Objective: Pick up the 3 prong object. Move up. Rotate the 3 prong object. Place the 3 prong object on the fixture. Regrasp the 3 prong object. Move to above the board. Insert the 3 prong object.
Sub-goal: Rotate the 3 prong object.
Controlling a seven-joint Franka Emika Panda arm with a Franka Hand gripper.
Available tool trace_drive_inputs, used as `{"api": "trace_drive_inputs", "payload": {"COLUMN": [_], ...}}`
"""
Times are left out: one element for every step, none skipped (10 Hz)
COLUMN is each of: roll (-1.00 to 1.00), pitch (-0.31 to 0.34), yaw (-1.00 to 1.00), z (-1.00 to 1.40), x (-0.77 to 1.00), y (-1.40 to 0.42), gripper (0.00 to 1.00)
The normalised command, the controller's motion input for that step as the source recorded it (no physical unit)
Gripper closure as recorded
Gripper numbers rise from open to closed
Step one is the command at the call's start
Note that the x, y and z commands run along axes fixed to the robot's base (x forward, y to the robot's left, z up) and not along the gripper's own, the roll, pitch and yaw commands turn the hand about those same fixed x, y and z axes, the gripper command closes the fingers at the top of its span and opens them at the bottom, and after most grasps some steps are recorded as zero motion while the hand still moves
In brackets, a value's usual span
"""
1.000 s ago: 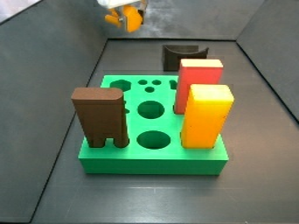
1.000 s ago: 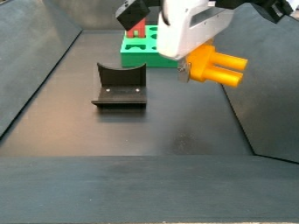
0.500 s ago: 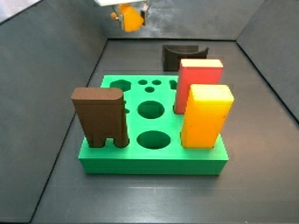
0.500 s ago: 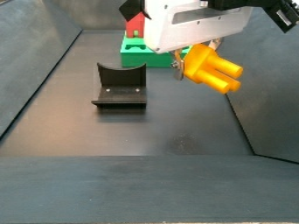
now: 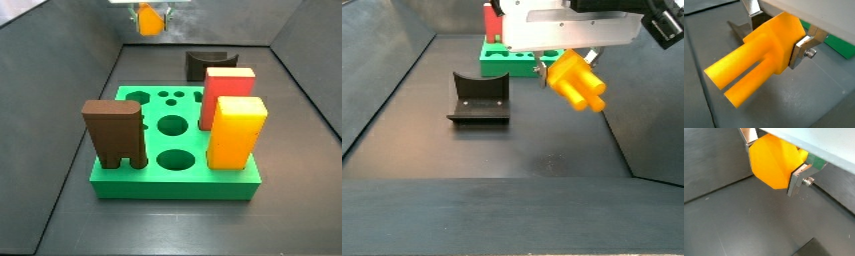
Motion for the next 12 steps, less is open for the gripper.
{"api": "trace_drive_inputs", "payload": {"roll": [-0.08,-0.08,-0.08,0.0,0.0,-0.01,-0.03,-0.05,-0.08,-0.1,-0.11,-0.13], "pitch": [-0.032,-0.032,-0.032,0.0,-0.012,-0.022,-0.033,-0.037,-0.04,-0.041,-0.04,-0.037], "yaw": [-0.73,-0.44,-0.29,0.0,0.06,0.06,0.05,0.04,0.02,0.02,0.01,0.01], "z": [-0.02,-0.02,-0.02,-1.0,-1.0,-1.0,-1.0,-1.0,-1.0,-0.91,-0.79,-0.68], "x": [0.01,0.01,0.01,0.0,0.01,0.02,0.03,0.03,0.04,0.05,0.05,0.05], "y": [0.02,0.02,0.02,0.0,0.0,0.0,0.0,0.0,0.0,0.01,0.01,0.01], "gripper": [1.0,1.0,1.0,1.0,1.0,1.0,1.0,1.0,1.0,1.0,1.0,1.0]}}
